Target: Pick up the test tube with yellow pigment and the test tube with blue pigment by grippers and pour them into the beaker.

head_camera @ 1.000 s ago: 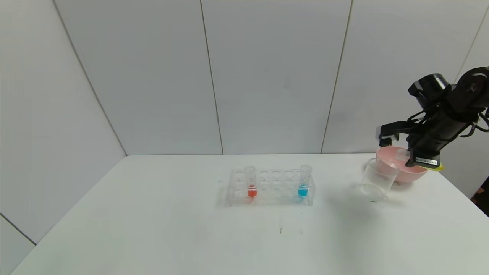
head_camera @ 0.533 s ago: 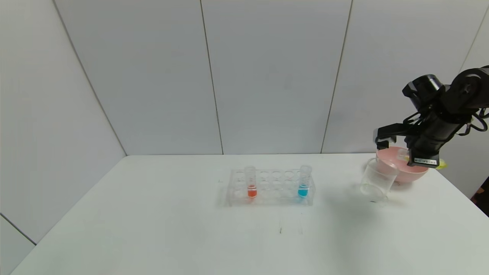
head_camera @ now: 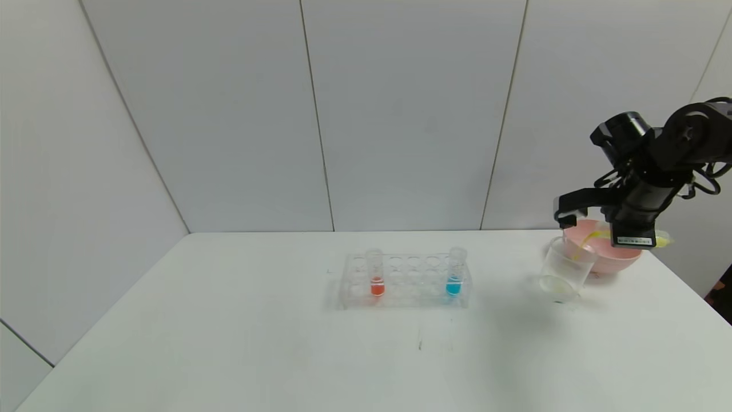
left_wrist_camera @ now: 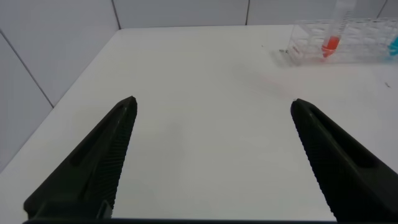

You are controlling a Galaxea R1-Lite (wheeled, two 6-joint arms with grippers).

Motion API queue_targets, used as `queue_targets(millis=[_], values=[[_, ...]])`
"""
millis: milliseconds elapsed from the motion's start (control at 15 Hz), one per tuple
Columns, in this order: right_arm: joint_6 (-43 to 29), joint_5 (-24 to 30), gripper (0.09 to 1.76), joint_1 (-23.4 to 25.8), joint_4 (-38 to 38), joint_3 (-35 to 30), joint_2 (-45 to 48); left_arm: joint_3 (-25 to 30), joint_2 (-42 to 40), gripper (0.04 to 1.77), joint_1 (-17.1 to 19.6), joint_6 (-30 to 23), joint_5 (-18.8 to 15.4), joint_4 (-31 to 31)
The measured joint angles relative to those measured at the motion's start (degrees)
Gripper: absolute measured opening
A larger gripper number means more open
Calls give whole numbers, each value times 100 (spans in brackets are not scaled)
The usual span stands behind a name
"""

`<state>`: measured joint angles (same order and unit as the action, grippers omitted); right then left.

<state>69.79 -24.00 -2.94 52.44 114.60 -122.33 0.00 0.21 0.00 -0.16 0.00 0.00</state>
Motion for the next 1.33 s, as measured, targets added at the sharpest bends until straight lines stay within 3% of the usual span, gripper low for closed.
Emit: queue_targets(millis=[933,1333], values=[[484,-1187,51,-360,-26,0,-16,0,0,176,-2,0,0,0],[521,-1212,51,-563,5,0,54,0,0,176,-2,0,0,0]])
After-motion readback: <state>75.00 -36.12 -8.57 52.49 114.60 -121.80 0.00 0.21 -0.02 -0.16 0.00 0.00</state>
